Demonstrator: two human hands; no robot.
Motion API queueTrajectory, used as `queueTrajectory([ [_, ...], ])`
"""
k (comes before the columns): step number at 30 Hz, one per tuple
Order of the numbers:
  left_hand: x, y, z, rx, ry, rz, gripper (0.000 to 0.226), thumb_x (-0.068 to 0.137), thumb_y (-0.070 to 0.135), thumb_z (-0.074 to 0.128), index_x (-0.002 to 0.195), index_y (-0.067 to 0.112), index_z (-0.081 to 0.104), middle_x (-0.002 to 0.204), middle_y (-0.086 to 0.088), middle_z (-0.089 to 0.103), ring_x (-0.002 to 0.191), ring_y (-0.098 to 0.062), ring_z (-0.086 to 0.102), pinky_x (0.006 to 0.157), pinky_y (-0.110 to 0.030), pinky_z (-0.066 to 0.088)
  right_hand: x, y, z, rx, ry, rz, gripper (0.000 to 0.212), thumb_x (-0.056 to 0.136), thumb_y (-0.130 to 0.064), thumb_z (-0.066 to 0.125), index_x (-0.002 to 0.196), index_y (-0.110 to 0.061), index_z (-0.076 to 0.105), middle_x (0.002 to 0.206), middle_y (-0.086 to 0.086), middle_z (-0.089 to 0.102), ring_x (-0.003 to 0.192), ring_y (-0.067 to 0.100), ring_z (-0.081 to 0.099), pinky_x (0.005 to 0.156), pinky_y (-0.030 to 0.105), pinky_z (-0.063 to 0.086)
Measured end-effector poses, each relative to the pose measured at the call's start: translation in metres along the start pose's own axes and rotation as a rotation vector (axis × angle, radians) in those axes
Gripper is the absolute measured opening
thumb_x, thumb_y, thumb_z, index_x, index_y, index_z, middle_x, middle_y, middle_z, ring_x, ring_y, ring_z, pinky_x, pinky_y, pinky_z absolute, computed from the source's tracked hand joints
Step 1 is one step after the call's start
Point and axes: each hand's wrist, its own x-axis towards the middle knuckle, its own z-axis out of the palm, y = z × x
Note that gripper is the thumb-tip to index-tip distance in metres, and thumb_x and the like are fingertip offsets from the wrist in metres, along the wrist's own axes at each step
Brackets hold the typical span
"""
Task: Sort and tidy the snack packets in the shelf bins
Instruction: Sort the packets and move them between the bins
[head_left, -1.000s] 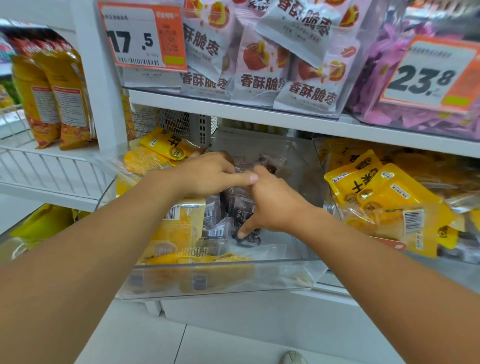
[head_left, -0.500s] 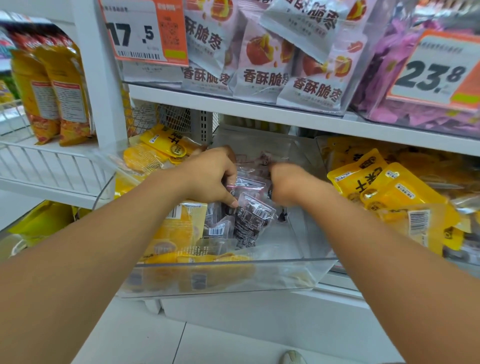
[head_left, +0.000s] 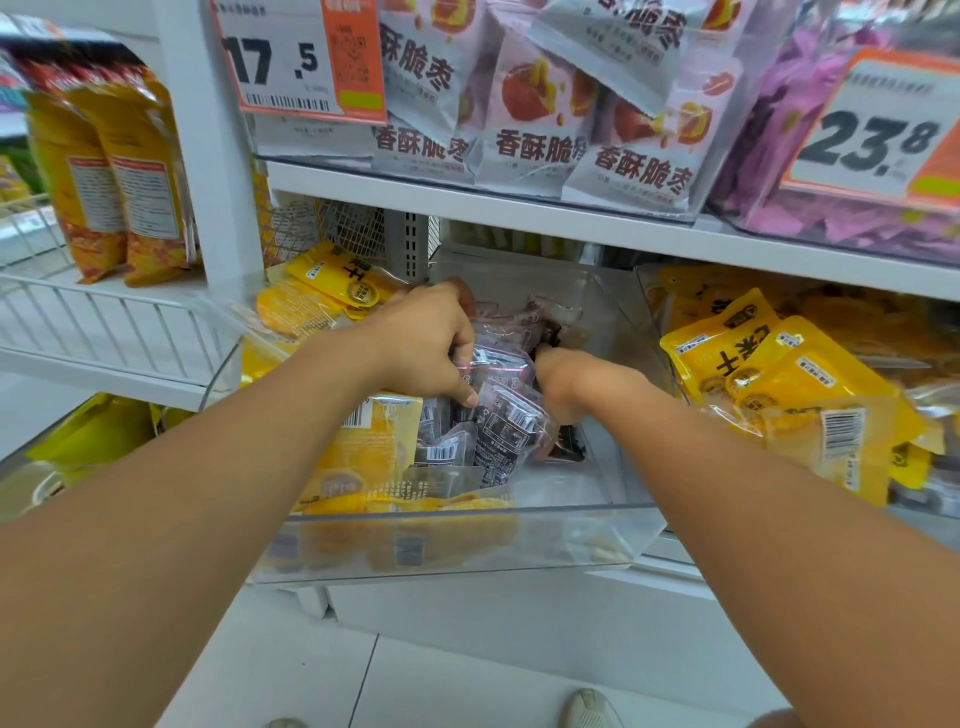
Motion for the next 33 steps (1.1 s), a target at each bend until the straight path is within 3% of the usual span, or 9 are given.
queueTrajectory([
  [3,0.000,-0.001,0.001,-0.014,0.003,-0.008,0.038,0.059,0.048,0.092,0.067,0.020,0.069,0.099,0.007,0.047,0.099,-0.022,0.053,0.072,-0.030,0.041,0.002,0.002,0.003,-0.019,0.000,-0.010,0.035,0.088,-0.006,0.065,0.122,-0.001,0.060,0.119,0.015,0.064,0.104,0.032,0.063,0.090,0.041,0.056],
  [5,-0.001,-0.002,0.002,-0.016,0.010,-0.002,0.037,0.060,0.047,0.092,0.068,0.020,0.069,0.110,0.002,0.048,0.111,-0.025,0.050,0.079,-0.033,0.042,0.004,0.003,0.002,-0.020,-0.070,-0.043,0.065,0.073,-0.029,0.088,0.125,-0.006,0.058,0.121,0.008,0.064,0.105,0.030,0.061,0.094,0.041,0.054],
  [7,-0.001,-0.002,0.002,-0.009,0.014,0.004,0.036,0.061,0.047,0.091,0.069,0.020,0.069,0.109,0.003,0.046,0.113,-0.025,0.046,0.082,-0.034,0.039,0.006,0.003,0.001,-0.021,-0.117,-0.037,0.080,0.071,-0.029,0.089,0.135,-0.004,0.047,0.129,0.008,0.058,0.113,0.032,0.059,0.098,0.044,0.053],
  [9,-0.001,-0.002,0.001,-0.001,0.013,0.009,0.036,0.062,0.048,0.091,0.070,0.020,0.070,0.097,0.008,0.041,0.106,-0.023,0.044,0.081,-0.033,0.035,0.006,0.002,0.004,-0.014,-0.094,-0.034,0.058,0.084,-0.014,0.074,0.133,0.002,0.048,0.124,0.013,0.059,0.109,0.031,0.062,0.094,0.041,0.055],
  [12,0.001,-0.004,0.002,0.010,0.019,0.011,0.036,0.062,0.048,0.090,0.068,0.020,0.069,0.093,0.010,0.041,0.100,-0.021,0.045,0.078,-0.032,0.035,-0.007,-0.003,-0.002,0.001,-0.067,-0.038,0.025,0.084,-0.011,0.075,0.099,0.002,0.061,0.087,0.008,0.059,0.081,0.025,0.058,0.069,0.031,0.051],
  [21,0.000,-0.005,0.001,-0.008,0.001,-0.019,0.038,0.064,0.048,0.090,0.066,0.017,0.069,0.087,0.002,0.062,0.074,-0.011,0.056,0.054,-0.024,0.035,-0.123,0.013,-0.064,0.195,0.479,-0.140,0.025,0.072,-0.033,0.088,0.077,-0.022,0.065,0.074,-0.007,0.059,0.069,0.009,0.056,0.052,0.027,0.037],
  [26,0.000,-0.003,0.002,-0.005,-0.004,-0.040,0.040,0.064,0.049,0.089,0.066,0.015,0.068,0.084,-0.003,0.065,0.072,-0.016,0.059,0.055,-0.025,0.039,-0.140,0.029,-0.073,0.308,0.366,-0.296,0.021,0.070,-0.035,0.088,0.077,-0.027,0.069,0.062,-0.028,0.059,0.057,-0.005,0.053,0.057,0.029,0.039],
  [30,0.000,-0.003,0.002,-0.014,-0.006,-0.061,0.040,0.065,0.048,0.089,0.065,0.014,0.068,0.076,-0.003,0.066,0.070,-0.018,0.061,0.054,-0.025,0.039,-0.139,0.044,-0.075,0.563,0.287,-0.404,0.023,0.065,-0.032,0.087,0.082,-0.022,0.075,0.076,0.005,0.074,0.072,0.032,0.067,0.072,0.049,0.055],
  [33,0.000,-0.002,0.002,0.002,-0.009,-0.057,0.039,0.066,0.049,0.088,0.066,0.015,0.069,0.073,0.000,0.067,0.069,-0.014,0.060,0.053,-0.024,0.033,-0.116,0.021,-0.050,0.455,0.265,-0.412,0.022,0.069,-0.029,0.089,0.083,-0.026,0.072,0.085,-0.007,0.071,0.079,0.014,0.067,0.072,0.028,0.054],
])
